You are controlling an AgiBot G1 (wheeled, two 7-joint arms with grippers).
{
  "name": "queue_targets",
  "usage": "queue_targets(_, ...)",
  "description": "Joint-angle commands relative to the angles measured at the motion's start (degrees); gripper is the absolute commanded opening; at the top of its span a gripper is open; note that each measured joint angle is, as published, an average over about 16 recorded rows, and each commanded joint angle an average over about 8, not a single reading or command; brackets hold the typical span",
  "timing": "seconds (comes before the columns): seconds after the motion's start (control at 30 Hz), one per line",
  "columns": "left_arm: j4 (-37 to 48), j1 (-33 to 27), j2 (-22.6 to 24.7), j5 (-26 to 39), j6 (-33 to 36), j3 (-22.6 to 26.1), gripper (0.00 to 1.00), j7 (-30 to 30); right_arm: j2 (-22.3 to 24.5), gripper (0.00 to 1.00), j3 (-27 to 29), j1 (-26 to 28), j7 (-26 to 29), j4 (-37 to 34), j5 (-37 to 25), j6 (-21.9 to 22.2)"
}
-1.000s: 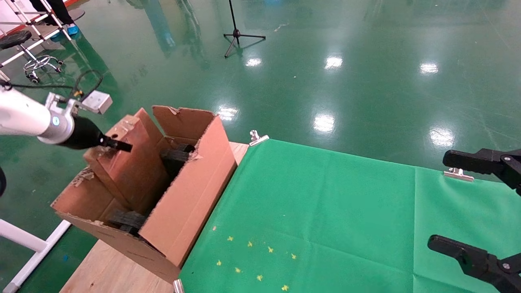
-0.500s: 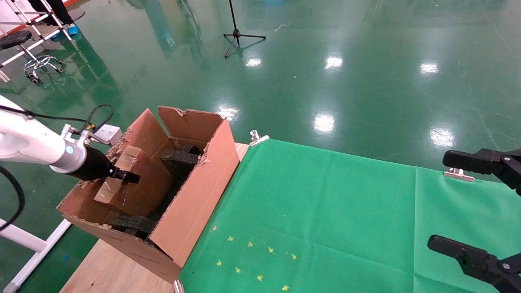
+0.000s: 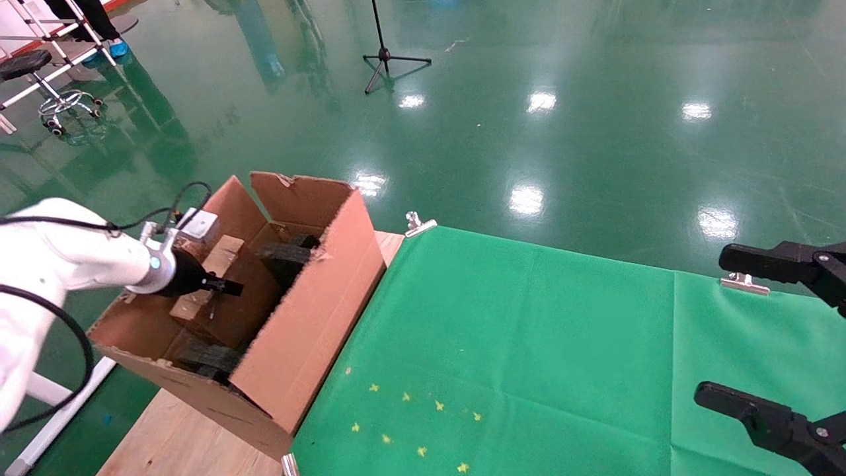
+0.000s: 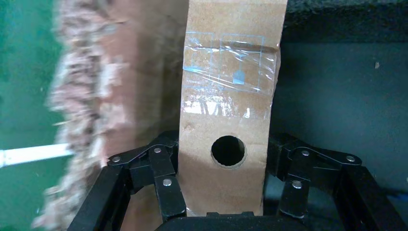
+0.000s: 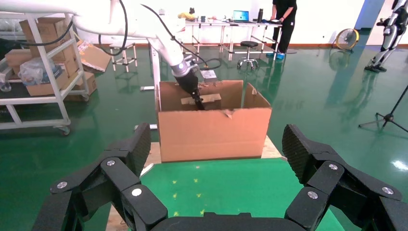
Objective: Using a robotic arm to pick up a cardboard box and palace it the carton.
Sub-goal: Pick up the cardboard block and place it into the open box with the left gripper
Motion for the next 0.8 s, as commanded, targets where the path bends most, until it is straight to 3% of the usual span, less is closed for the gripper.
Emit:
queue_targets(0.03,-0.2,1.15,0.45,-0.33,-1.18,-0.23,0.0,-0.16,0.0,1.0,0.0,0.0,0.0,0.0,0.0,0.0)
queue_targets(0.07,-0.22,1.49,0.58,-0.54,-1.34,-0.38,0.0,-0.3,0.0,1.0,0.0,0.0,0.0,0.0,0.0,0.0)
queue_targets(0.33,-0.2,3.1,1.05,-1.46,-2.37,-1.07,1.0,-0.93,0.01,1.0,0.01,-0.01,0.0,-0.01,0.0,0.01)
queue_targets(0.8,-0.19,2.92,1.0,-1.46,-2.17,-1.03,1.0,-0.92,0.01,1.0,0.0,-0.01,0.0,-0.02,0.0,0.01)
